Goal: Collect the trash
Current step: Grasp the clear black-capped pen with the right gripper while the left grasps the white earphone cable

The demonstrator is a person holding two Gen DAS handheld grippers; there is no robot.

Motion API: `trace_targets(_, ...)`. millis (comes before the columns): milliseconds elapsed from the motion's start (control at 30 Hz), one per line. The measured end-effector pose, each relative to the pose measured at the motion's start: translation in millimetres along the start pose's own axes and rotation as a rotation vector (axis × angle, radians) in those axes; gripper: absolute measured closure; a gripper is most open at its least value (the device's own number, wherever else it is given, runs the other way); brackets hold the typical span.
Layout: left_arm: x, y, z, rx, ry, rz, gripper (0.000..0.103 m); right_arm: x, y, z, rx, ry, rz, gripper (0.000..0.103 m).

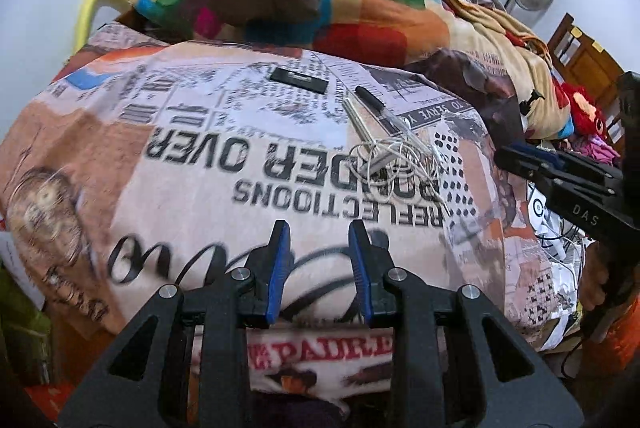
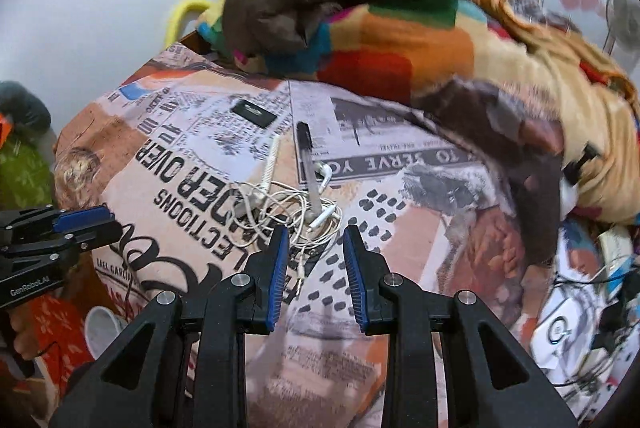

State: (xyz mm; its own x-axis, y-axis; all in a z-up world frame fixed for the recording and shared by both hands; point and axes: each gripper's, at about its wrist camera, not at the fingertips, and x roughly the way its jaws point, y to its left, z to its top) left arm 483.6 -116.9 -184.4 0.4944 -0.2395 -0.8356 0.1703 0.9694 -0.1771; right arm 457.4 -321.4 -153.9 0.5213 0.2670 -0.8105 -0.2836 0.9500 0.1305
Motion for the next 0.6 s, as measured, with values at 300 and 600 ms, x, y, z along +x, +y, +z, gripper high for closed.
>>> trace_targets(300,60.6,-3.9,59.0,-0.043,0.031,-0.094,0.074,39.0,-9.4,10.4,-0.014,0.023,0.029,0.078)
trace_targets(600,127.4,-6.5,101.7,-0.105,0.116,-0.185,0.077,69.4,-2.5,19.3,-0.071,0.032,0.054,0.082)
